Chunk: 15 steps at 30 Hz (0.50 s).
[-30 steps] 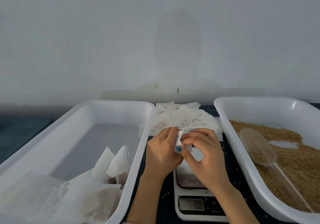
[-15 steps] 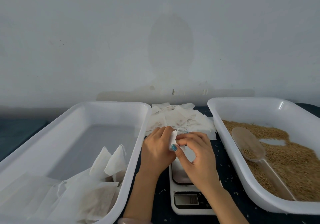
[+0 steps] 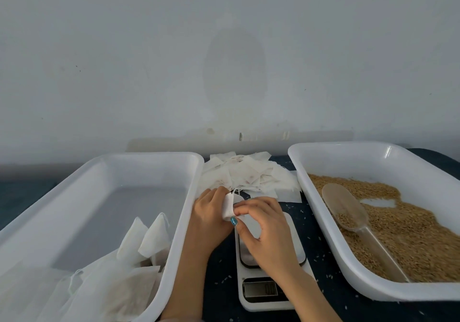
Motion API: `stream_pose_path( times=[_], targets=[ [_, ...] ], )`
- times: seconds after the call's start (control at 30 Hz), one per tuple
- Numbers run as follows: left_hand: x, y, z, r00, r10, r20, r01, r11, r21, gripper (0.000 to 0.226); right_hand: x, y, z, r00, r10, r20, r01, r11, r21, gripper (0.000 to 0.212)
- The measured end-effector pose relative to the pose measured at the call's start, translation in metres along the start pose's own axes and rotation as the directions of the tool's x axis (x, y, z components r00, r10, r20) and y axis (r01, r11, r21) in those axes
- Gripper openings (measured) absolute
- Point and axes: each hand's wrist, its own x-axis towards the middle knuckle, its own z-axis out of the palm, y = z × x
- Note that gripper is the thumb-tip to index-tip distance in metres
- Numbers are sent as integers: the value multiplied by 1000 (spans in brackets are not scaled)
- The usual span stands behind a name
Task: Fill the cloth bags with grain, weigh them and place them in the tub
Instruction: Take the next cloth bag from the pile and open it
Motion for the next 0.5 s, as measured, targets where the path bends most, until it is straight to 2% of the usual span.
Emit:
stream_pose_path(
  times=[0.5],
  targets=[
    [-5,-17,-9,1000,-6,20,5,1000,24,18,3,-8,6,999,1,39,-1,1000,18,21]
  ],
)
